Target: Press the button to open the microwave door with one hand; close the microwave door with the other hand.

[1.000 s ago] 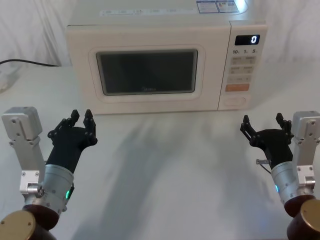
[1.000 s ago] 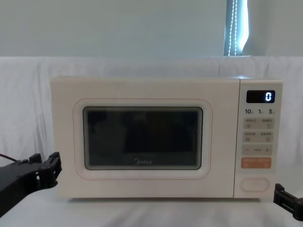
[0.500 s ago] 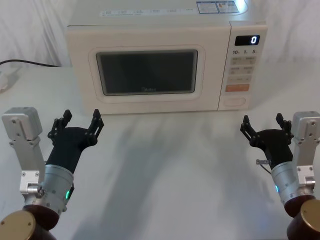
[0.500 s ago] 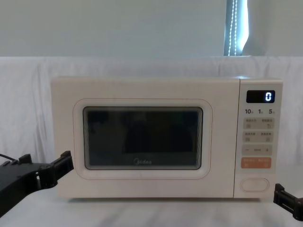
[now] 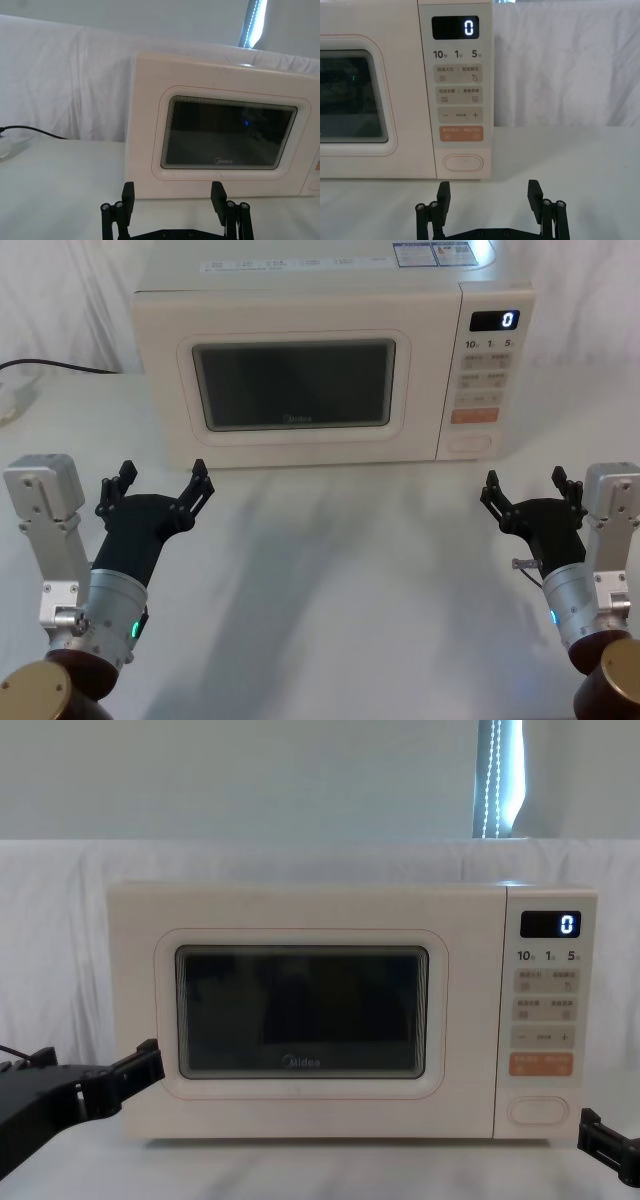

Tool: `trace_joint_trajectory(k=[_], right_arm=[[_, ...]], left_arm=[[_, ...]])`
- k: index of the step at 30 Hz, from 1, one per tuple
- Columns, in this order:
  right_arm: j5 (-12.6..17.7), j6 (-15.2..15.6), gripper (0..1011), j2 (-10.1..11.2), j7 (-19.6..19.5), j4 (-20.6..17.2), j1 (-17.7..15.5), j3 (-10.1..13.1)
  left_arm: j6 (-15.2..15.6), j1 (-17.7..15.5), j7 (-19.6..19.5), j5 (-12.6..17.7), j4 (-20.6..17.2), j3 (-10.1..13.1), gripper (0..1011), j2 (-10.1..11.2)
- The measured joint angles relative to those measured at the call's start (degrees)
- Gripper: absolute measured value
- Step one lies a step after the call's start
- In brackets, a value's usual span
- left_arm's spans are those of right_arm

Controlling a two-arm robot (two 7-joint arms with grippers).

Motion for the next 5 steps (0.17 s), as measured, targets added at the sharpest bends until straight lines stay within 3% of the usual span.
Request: trace_joint_trajectory(k=[5], right_arm=[[0.0,0.0,1002,0.0,0.0,0.0,0.0,0.0]], left_arm=[[0.0,0.0,0.0,0.0,0.0,0.0,1001,0.0]])
